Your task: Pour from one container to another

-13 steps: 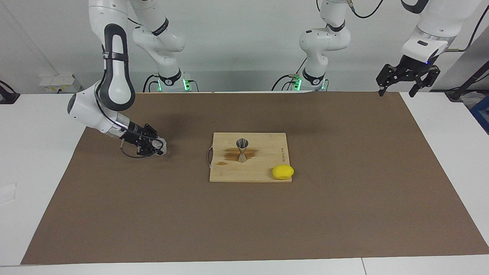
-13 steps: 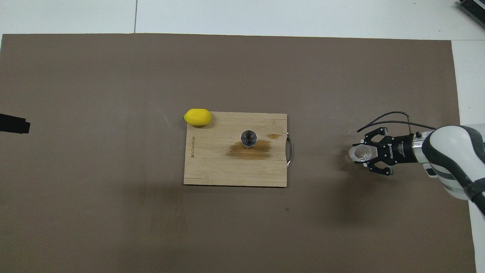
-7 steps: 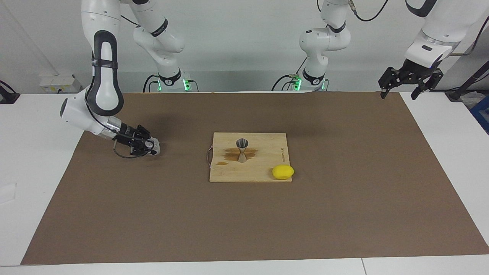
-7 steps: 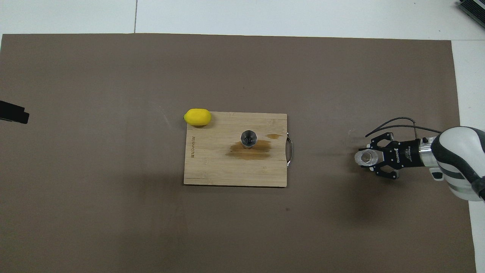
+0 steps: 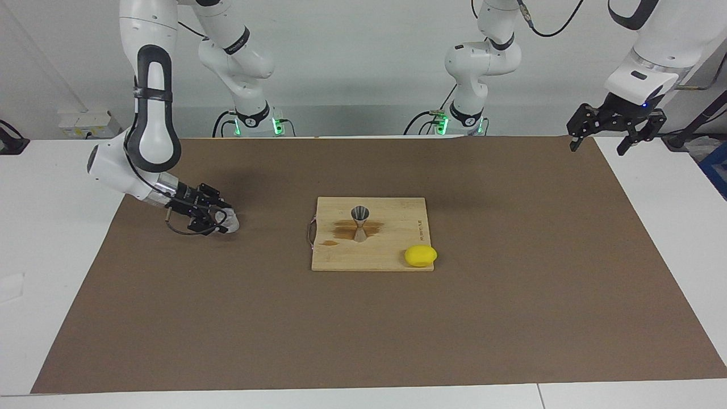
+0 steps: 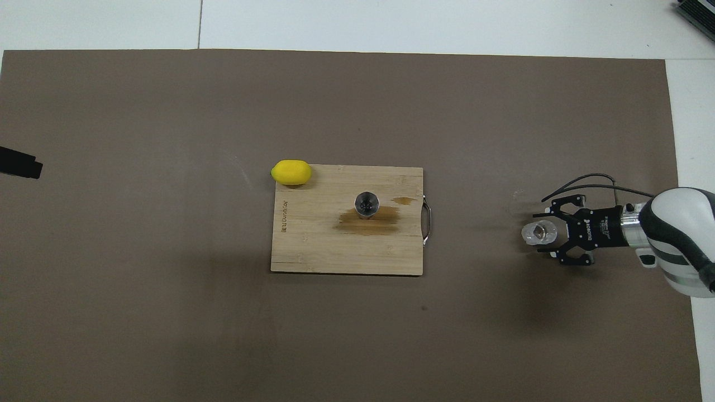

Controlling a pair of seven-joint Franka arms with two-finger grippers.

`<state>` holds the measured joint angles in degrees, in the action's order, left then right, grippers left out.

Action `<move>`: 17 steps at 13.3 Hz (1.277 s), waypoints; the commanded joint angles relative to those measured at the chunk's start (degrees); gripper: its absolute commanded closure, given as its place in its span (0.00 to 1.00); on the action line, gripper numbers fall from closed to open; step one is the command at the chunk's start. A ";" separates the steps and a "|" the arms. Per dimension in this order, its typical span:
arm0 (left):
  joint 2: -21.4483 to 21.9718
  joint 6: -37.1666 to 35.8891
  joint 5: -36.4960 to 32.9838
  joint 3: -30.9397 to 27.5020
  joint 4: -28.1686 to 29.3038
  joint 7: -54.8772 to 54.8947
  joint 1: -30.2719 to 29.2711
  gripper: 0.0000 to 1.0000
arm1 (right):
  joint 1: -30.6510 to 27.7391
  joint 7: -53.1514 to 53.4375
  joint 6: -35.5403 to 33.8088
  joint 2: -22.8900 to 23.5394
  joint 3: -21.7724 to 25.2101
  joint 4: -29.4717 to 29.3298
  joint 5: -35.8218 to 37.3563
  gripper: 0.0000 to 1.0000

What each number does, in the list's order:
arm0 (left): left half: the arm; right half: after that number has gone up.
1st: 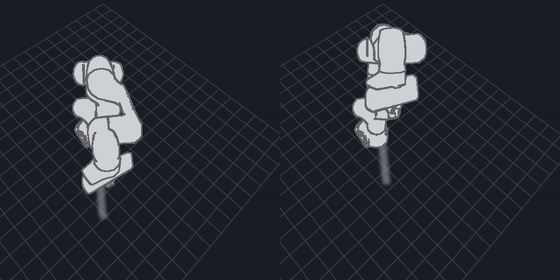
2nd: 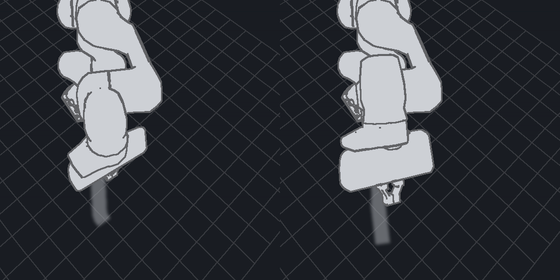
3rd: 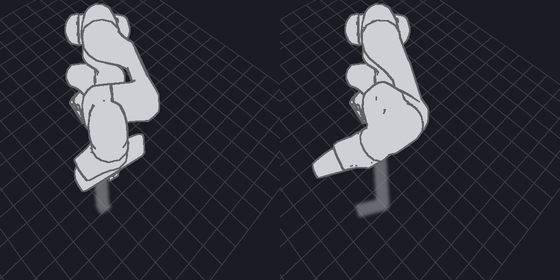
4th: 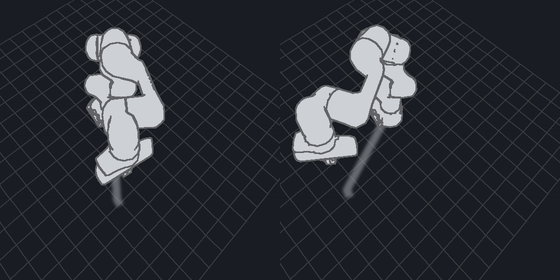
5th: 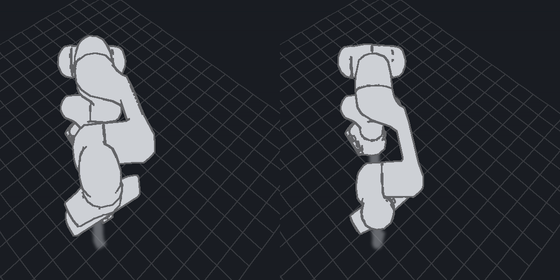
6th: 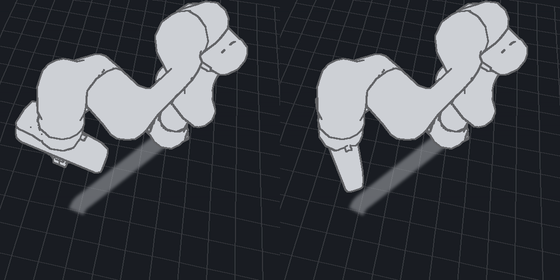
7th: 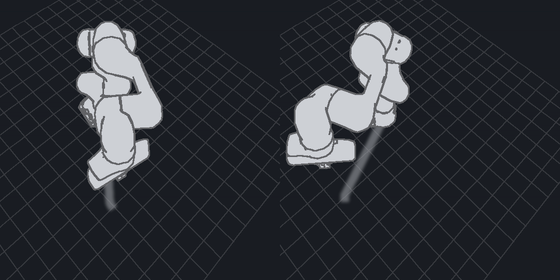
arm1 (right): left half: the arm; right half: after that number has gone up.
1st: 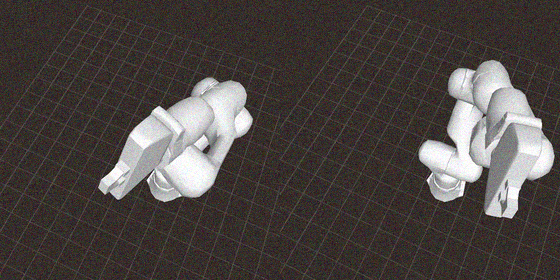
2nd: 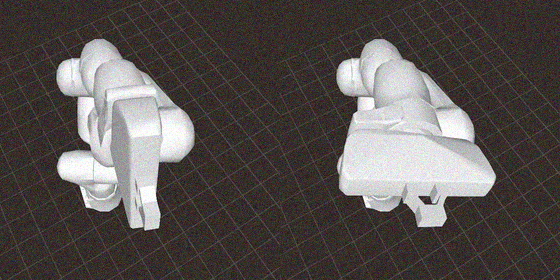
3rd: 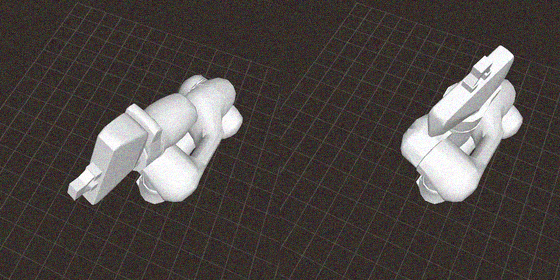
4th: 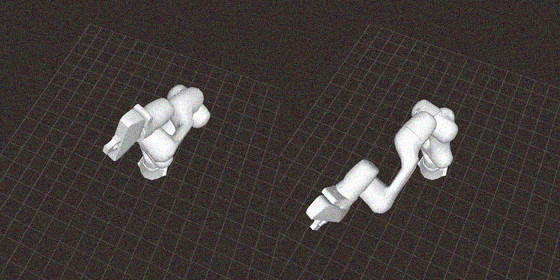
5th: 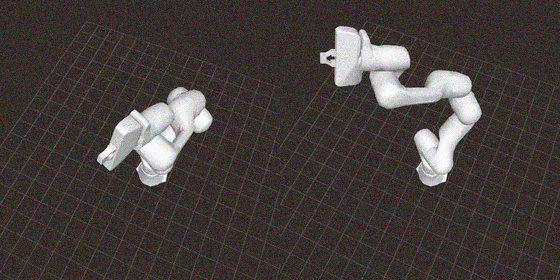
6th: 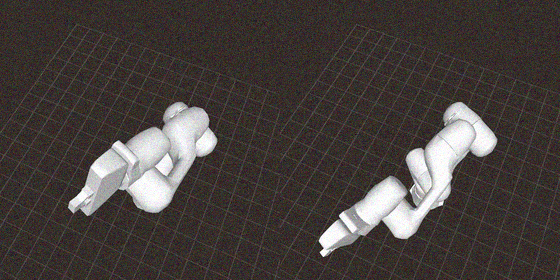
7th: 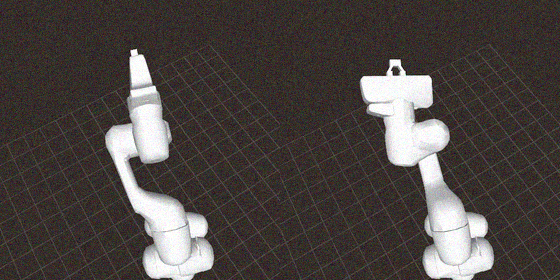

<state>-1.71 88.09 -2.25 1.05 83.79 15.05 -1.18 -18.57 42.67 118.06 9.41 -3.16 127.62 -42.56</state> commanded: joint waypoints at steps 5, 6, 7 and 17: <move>0.12 -0.72 0.49 0.26 -0.12 0.95 -0.22 0.00 | 0.37 -1.97 -3.54 -11.16 -0.71 1.22 7.38 0.02; 0.12 -0.37 0.49 0.18 -0.12 0.95 -0.13 0.00 | 2.99 -2.67 -3.97 -12.39 -0.62 0.88 10.63 0.01; 0.04 0.24 0.49 0.18 -0.12 0.95 -0.05 0.00 | 5.28 -3.73 -3.98 -13.19 -0.62 0.70 13.97 0.01; 1.00 -0.90 0.58 0.53 0.58 0.77 0.31 0.00 | 17.69 -23.32 -12.85 -11.71 -1.06 -20.45 39.92 0.01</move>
<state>-1.66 87.74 -2.15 1.79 83.79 15.19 -1.06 -0.87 23.10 108.23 -4.63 -4.30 114.27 -4.89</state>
